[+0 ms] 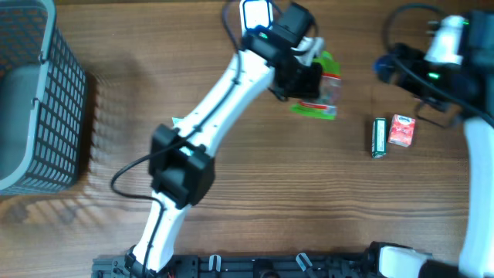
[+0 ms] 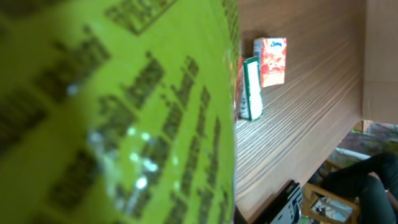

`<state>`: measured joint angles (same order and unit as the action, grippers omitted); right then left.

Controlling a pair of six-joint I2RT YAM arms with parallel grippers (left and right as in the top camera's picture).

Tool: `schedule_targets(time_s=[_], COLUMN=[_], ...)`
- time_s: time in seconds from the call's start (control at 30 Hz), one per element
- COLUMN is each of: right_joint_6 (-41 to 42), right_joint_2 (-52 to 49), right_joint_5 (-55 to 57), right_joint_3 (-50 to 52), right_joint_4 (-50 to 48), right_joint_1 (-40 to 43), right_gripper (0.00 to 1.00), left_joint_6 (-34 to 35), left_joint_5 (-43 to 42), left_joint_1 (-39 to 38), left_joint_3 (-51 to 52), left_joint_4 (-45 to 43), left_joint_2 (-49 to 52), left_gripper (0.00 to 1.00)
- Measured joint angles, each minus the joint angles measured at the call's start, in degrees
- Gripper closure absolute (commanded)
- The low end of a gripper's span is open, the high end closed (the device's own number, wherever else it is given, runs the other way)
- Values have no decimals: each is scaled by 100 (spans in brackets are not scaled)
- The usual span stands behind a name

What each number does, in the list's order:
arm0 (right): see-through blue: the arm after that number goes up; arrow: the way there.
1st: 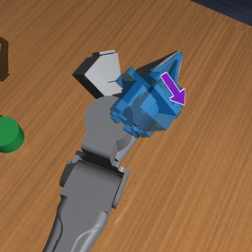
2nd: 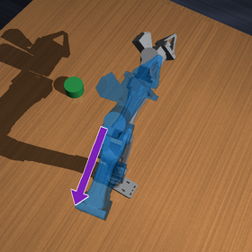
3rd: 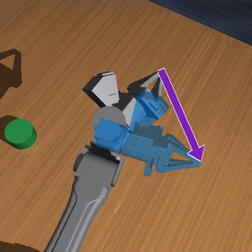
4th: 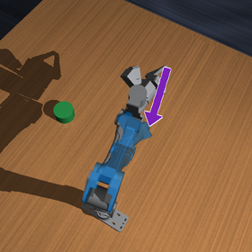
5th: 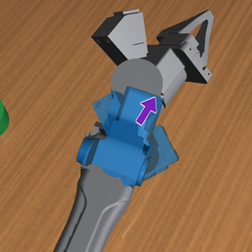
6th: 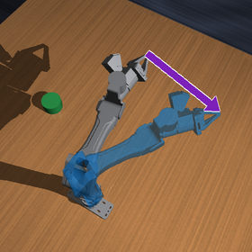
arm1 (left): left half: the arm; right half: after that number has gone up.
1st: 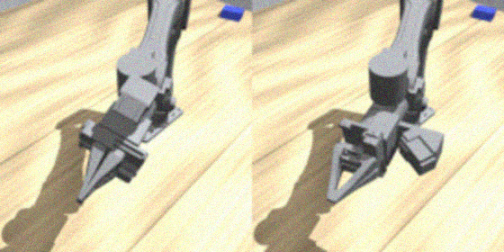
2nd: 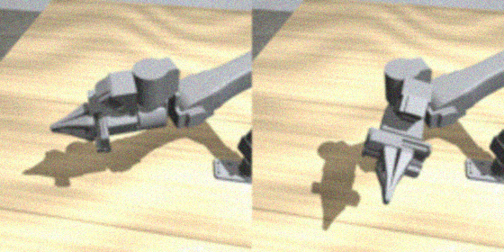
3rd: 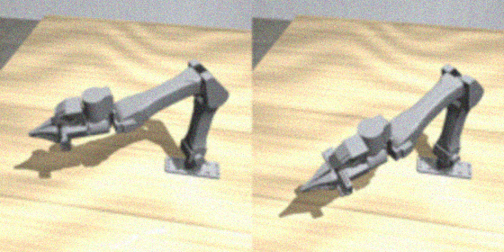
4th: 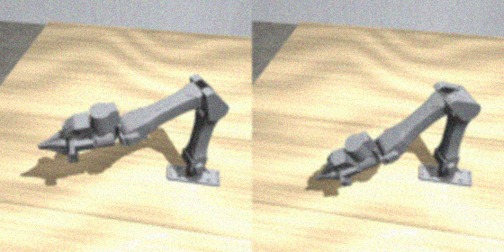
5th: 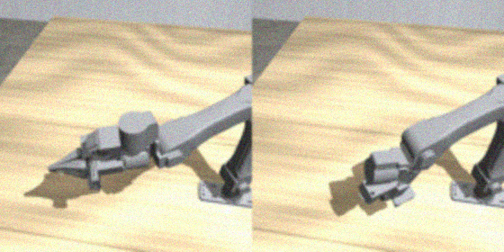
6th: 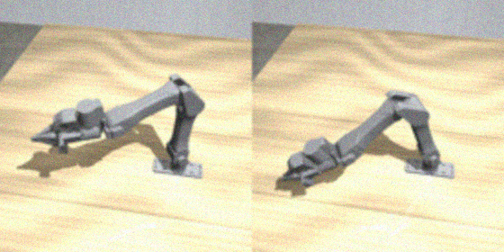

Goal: Scan the item barcode

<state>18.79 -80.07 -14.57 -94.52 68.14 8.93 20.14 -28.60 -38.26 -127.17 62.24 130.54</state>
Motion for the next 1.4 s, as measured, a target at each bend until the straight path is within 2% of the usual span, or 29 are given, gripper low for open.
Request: schedule_targets(time_s=[0.03,0.07,0.1,0.13,0.17,0.3,0.43,0.53,0.7,0.83,0.9,1.0,1.17,1.23,1.3,1.33,1.37,1.4], right_joint_6=[-2,-20,-55,-74,-105,-114,-114,-114,-190,-538,-636,-634,-15,267,595,789,898,1001], right_joint_2=[212,437,586,669,756,699,579,479,247,-26,-173,-378,-905,-1198,-1554,-1757,-1891,-2046], right_joint_5=[-22,-39,-42,-44,-44,-44,-44,-44,-74,-483,-656,-745,-575,-542,-529,-531,-529,-529], right_joint_3=[-31,-63,-83,-90,-98,-98,-98,-98,-98,-98,-98,-98,-2,55,66,68,74,74], right_joint_4=[61,114,144,157,177,354,601,645,1010,1213,1235,1172,573,321,-63,-205,-269,-367], right_joint_1=[103,175,181,179,179,179,179,179,177,-44,-472,-1335,-3080,-3563,-3960,-4146,-4253,-4363], right_gripper=[0,0,1,0,0,0,0,0,0,0,0,0,0,0,0,0,3,18], left_joint_6=[144,284,361,455,540,629,632,625,610,610,608,588,588,588,592,581,581,588], left_joint_5=[-2,-2,-7,-24,-26,-37,409,793,1878,2682,3064,3390,3606,3681,3744,3779,3788,3803], left_joint_1=[-129,-275,-426,-568,-756,-1263,-1060,-557,398,953,1263,1707,2494,2868,3178,3335,3442,3552], left_joint_3=[0,0,4,7,9,13,13,15,-20,-28,-28,-28,-28,-26,-28,-26,-28,-28], left_joint_4=[-304,-608,-807,-1025,-1338,-1746,-1307,-780,848,1843,2269,2728,3014,3165,3259,3311,3359,3407], left_joint_2=[129,278,409,522,647,745,529,-15,-1482,-1956,-1956,-1943,-1943,-1943,-1943,-1943,-1943,-1943], left_gripper=[74,69,54,12,0,0,0,0,0,2,12,14,12,8,0,0,0,0])
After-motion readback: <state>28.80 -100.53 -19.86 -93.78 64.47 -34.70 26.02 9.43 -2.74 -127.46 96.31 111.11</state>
